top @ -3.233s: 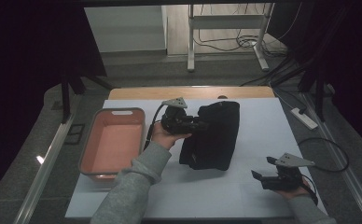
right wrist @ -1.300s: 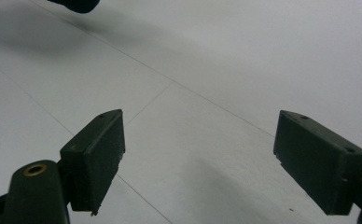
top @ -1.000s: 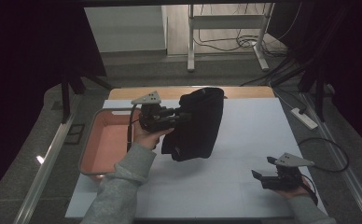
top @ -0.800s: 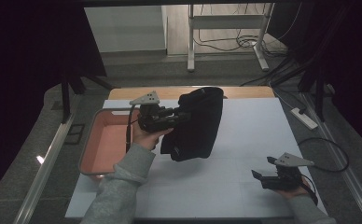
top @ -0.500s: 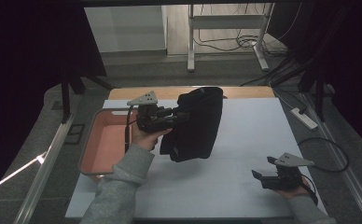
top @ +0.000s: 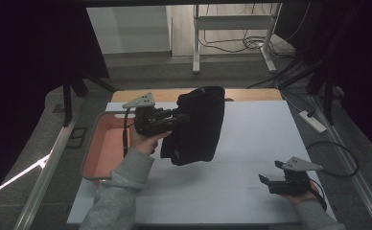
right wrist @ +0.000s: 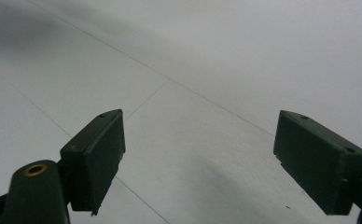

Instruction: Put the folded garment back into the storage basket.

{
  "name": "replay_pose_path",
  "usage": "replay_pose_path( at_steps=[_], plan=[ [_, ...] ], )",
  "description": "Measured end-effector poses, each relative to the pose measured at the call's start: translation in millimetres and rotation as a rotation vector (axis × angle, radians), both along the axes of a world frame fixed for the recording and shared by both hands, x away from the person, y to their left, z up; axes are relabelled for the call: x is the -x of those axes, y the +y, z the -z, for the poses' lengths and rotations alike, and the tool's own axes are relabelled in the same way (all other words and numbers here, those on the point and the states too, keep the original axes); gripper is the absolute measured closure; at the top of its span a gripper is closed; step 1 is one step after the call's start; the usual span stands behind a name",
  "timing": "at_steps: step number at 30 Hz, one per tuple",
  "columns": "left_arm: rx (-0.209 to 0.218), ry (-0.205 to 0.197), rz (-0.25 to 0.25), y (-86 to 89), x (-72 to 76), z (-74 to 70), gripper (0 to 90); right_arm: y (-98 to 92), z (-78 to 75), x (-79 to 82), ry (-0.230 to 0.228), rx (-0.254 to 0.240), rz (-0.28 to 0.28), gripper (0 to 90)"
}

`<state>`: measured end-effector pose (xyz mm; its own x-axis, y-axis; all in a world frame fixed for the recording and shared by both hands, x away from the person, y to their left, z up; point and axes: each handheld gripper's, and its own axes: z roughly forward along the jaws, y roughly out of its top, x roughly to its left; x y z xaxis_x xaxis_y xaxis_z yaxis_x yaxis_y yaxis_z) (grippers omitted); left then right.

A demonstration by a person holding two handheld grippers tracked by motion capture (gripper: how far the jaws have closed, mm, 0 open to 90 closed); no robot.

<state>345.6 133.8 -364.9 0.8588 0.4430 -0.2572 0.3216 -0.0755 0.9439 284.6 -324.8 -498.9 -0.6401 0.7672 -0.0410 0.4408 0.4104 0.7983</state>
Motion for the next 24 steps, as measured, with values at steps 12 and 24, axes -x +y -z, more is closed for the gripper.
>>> replay_pose_path(
  at_steps=[12,24],
  plan=[
    [0.020,0.002,-0.044,18.2,3.4,-3.8,67.3,-0.3,0.4,-0.5,0.003,0.002,0.005,17.3],
    [0.029,-0.008,-0.090,41.1,8.8,-9.3,67.3,-0.3,0.5,-0.6,0.003,0.002,0.008,17.3]
  ],
)
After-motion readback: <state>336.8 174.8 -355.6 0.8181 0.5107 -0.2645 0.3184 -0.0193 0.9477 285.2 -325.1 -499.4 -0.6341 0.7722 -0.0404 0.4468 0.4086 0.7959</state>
